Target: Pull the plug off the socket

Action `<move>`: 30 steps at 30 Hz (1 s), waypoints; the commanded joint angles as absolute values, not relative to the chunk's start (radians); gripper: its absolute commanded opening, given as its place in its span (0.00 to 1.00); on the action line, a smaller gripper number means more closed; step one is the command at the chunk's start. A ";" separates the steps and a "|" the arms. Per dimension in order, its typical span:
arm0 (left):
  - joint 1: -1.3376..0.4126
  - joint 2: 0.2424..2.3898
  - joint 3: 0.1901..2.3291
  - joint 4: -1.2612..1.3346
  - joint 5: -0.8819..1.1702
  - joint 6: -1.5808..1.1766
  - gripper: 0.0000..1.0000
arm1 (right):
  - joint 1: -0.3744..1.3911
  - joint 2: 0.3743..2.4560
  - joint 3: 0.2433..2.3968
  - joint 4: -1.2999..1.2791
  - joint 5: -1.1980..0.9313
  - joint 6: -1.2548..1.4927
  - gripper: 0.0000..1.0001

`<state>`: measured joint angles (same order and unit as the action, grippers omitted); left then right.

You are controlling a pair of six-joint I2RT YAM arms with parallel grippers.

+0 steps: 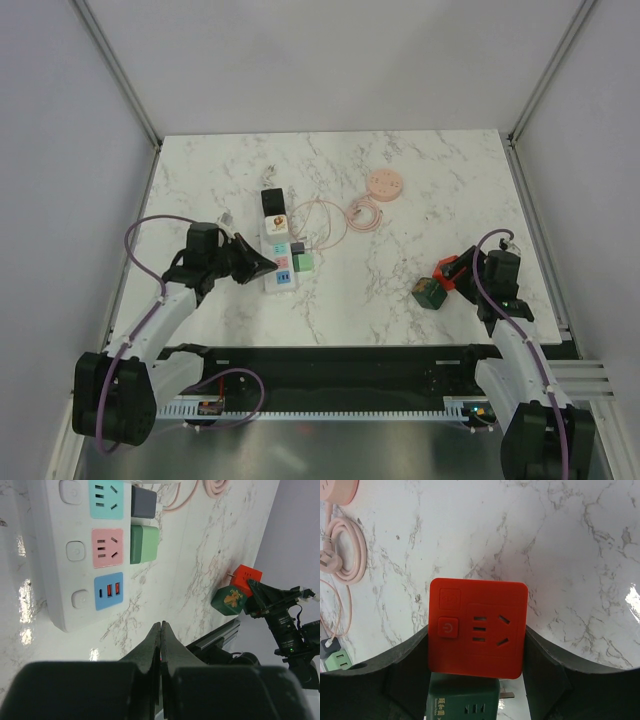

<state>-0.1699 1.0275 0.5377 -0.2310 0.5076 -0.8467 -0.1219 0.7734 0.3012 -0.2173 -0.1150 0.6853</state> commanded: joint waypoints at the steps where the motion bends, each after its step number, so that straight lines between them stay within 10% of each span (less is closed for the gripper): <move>1: -0.173 1.032 0.586 -0.233 0.505 -0.790 0.02 | -0.130 0.761 0.307 -0.169 -0.140 0.692 0.31; 24: -0.172 1.066 0.629 -0.259 0.491 -0.756 0.02 | -0.146 0.741 0.359 -0.261 -0.135 0.646 0.98; 30: -0.172 1.065 0.635 -0.275 0.479 -0.750 0.02 | -0.146 0.736 0.433 -0.342 -0.074 0.597 0.98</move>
